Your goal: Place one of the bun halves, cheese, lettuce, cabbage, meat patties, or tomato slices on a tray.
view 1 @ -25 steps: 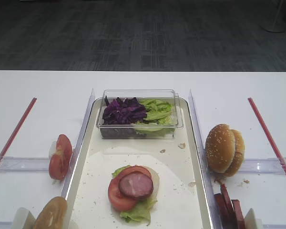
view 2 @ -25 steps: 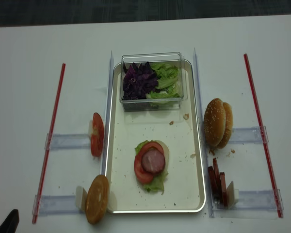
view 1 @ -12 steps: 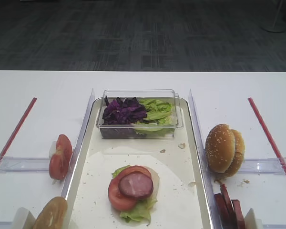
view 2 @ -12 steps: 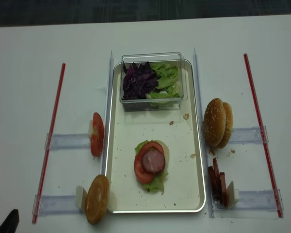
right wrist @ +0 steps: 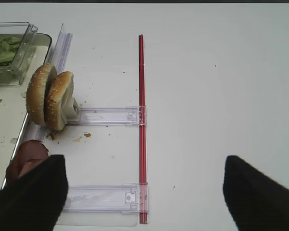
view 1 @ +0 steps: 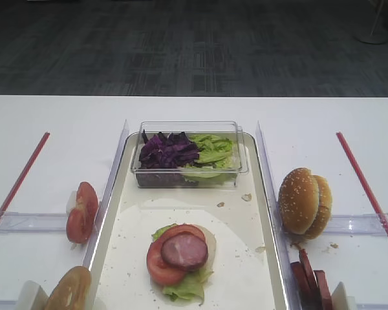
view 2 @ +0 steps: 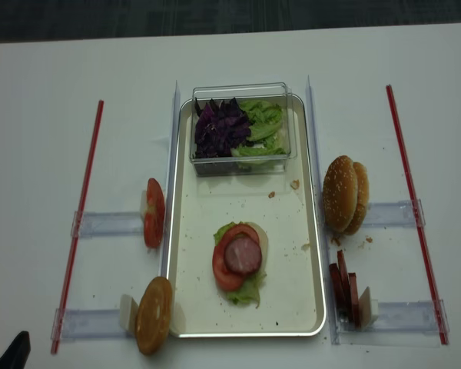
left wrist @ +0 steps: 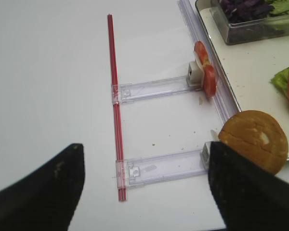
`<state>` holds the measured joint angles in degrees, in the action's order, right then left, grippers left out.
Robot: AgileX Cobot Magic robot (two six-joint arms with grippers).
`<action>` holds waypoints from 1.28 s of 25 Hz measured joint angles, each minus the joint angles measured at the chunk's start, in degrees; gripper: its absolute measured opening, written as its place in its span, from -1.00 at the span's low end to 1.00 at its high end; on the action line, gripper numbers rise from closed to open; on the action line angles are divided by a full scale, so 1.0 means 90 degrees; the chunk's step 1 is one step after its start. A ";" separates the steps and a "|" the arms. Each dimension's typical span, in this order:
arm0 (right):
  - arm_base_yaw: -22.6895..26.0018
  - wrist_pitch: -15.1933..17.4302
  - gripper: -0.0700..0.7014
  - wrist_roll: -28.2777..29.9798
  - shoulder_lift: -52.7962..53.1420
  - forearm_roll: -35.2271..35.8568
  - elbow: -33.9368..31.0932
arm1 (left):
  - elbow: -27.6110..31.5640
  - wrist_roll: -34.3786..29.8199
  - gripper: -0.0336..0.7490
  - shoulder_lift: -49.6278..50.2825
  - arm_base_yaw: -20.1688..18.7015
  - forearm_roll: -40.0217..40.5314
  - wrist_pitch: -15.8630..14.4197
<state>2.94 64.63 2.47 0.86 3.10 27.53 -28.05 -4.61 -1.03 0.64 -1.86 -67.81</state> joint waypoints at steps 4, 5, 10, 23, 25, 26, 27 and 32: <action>0.0000 0.0000 0.91 0.0000 0.0000 0.0000 0.0000 | 0.0000 0.0000 0.34 0.0000 0.0000 0.0000 0.0000; 0.0000 0.0000 0.91 0.0000 0.0000 0.0000 0.0000 | 0.0000 0.0000 0.34 0.0000 0.0000 0.0000 0.0000; 0.0000 0.0000 0.91 0.0000 0.0000 0.0000 0.0000 | 0.0000 0.0000 0.34 0.0000 0.0000 0.0000 0.0000; 0.0000 0.0000 0.91 -0.0121 0.0000 0.0000 0.0000 | 0.0000 0.0000 0.34 0.0000 0.0000 0.0000 0.0000; 0.0000 0.0000 0.91 -0.0130 0.0000 0.0000 0.0000 | 0.0000 0.0000 0.34 0.0000 0.0000 0.0000 0.0000; 0.0000 0.0000 0.91 -0.0130 0.0000 0.0000 0.0000 | 0.0000 0.0000 0.34 0.0000 0.0000 0.0000 0.0000; 0.0000 0.0000 0.91 -0.0130 0.0000 0.0000 0.0000 | 0.0000 0.0000 0.34 0.0000 0.0000 0.0000 0.0000; 0.0000 0.0000 0.91 -0.0145 0.0000 -0.0038 0.0000 | 0.0000 0.0000 0.34 0.0000 0.0000 0.0000 0.0000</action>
<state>2.94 64.63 1.17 0.86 2.75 27.53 -28.05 -4.61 -1.03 0.64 -1.86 -67.81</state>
